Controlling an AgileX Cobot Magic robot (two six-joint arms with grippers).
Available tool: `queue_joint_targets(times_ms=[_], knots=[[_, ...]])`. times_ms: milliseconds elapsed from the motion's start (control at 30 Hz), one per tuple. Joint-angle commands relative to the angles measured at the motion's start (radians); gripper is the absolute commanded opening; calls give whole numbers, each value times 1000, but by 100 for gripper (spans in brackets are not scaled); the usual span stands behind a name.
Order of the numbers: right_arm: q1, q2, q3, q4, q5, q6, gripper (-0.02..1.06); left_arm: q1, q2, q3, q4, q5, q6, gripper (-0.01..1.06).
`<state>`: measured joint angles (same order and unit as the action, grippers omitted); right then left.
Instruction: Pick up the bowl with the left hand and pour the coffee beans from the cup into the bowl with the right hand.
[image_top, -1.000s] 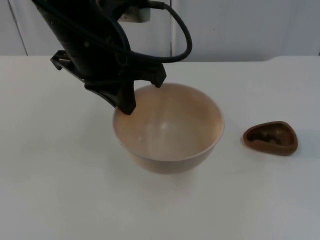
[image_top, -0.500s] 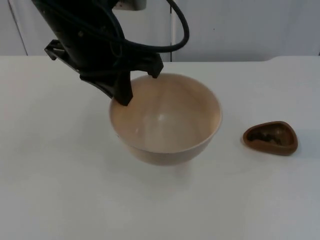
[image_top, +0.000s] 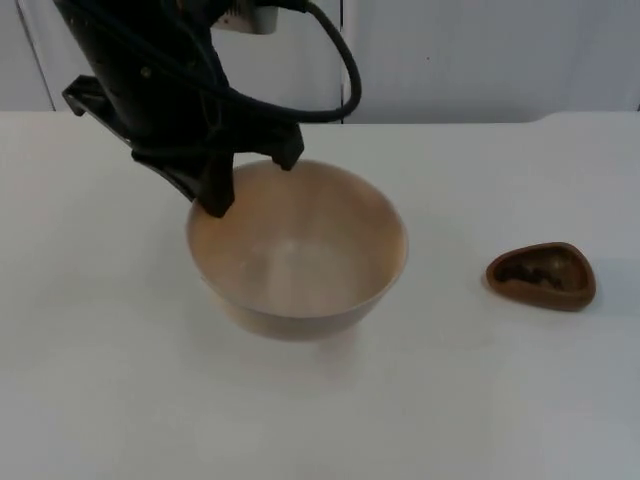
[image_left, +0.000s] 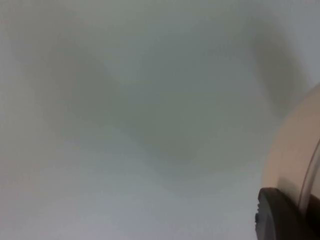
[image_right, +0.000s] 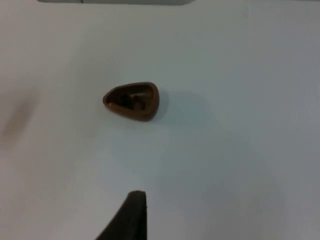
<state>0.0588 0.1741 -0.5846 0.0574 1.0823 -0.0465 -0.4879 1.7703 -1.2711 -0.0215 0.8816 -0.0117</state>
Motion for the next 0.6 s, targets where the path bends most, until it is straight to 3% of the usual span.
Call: queue_joint_targets(times_ms=[0,567], knots=[[-6,40,-16,-3,-5,1,105,-16,-15,-14,30,9,-29,0],[-6,524,-218,28,-29,-14,105,-23,-15,-20,22,6,-31,0]])
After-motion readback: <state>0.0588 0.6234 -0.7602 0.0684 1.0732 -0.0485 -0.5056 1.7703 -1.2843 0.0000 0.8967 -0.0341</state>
